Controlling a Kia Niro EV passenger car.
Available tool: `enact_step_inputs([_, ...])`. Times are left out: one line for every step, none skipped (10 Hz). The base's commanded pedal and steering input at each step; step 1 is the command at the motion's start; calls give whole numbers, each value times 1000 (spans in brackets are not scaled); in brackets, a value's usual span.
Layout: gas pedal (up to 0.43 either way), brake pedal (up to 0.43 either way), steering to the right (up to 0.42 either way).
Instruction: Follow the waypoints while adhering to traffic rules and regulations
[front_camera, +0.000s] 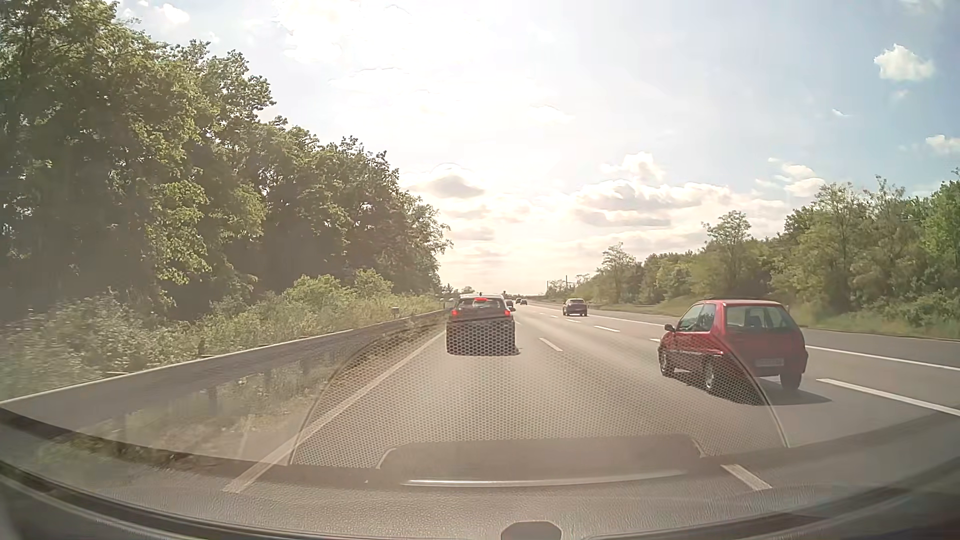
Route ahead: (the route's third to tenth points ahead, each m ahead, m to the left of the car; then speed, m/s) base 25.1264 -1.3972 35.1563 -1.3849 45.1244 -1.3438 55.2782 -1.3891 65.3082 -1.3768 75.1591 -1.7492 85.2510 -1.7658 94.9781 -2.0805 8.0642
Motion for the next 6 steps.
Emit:
enact_step_inputs([0, 140, -2])
enact_step_inputs([0, 140, -3])
enact_step_inputs([0, 140, -3])
enact_step_inputs([0, 140, -2])
enact_step_inputs([0, 140, -2])
enact_step_inputs([0, 134, -2])
